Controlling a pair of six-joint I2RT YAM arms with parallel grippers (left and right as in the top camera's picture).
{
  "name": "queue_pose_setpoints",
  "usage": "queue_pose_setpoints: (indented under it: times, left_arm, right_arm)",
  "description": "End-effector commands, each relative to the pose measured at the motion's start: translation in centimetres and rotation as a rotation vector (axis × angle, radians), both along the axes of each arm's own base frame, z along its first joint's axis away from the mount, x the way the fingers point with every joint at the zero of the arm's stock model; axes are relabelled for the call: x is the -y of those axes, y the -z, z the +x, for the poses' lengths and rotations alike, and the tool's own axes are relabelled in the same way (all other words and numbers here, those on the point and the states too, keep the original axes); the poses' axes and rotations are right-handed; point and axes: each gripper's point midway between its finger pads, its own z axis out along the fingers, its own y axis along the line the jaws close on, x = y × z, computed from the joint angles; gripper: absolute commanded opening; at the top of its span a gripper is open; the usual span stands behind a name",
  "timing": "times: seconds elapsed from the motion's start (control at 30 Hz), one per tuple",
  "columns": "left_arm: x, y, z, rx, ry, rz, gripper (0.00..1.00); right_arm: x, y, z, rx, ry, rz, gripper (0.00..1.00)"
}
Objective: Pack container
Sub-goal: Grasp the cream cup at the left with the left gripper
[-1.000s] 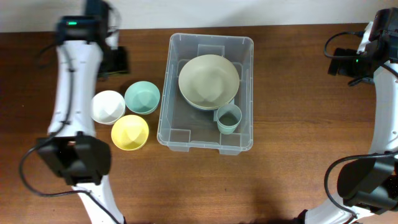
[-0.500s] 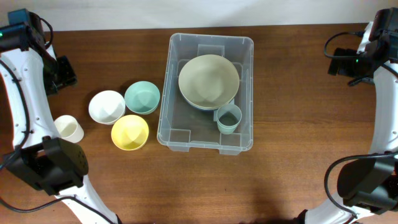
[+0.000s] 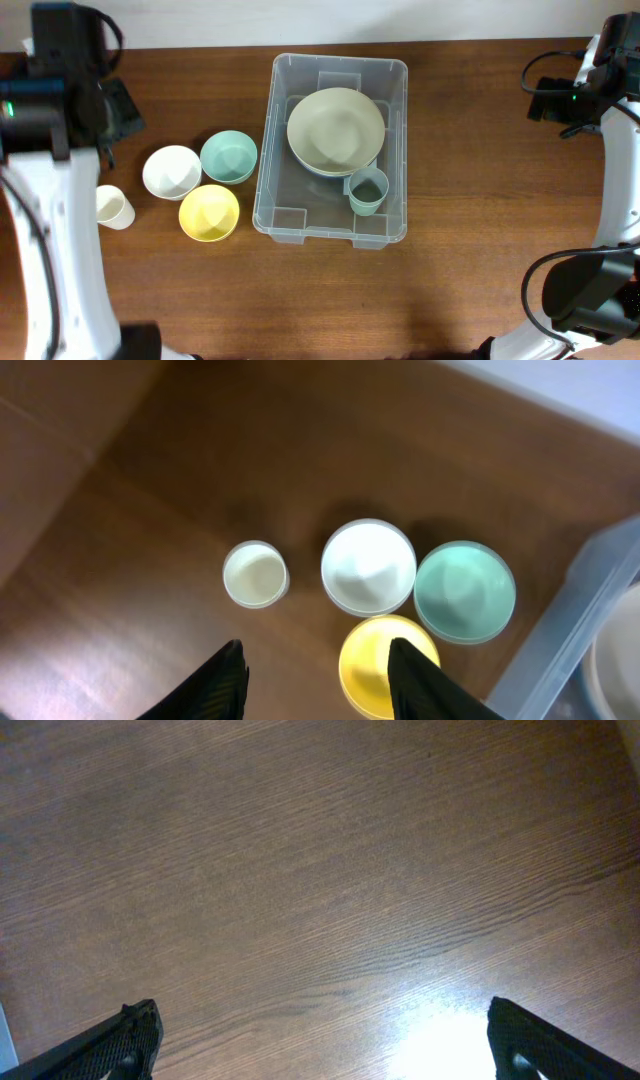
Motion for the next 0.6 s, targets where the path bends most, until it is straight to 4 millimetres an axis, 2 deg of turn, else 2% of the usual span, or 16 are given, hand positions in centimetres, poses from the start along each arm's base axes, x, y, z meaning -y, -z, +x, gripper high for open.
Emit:
queue_pose_setpoints:
  times: [0.0,0.1,0.2,0.3,0.43,0.57]
  left_arm:
    - [-1.3,1.1,-0.3,0.03,-0.118,0.079,0.47]
    - [-2.4,4.2,0.0,0.003,-0.149,0.078,0.47]
    - [-4.7,9.4,0.0,-0.072,-0.212,0.037,0.47]
    - [-6.2,14.3,-0.2,-0.124,-0.205,-0.094,0.47]
    - [-7.8,18.3,-0.4,-0.116,-0.173,-0.266,0.47]
    - [-9.0,19.8,-0.9,-0.106,-0.136,-0.329,0.47]
  right_arm:
    - [0.1,-1.1,0.0,0.031,0.012,0.001,0.99]
    - [0.1,-1.1,0.0,0.031,0.012,0.001,0.99]
    - [0.1,-1.1,0.0,0.031,0.012,0.001,0.99]
    - [0.1,-1.1,0.0,0.031,0.012,0.001,0.99]
    - [0.1,-1.1,0.0,0.031,0.012,0.001,0.99]
    - [0.1,-1.1,0.0,0.031,0.012,0.001,0.99]
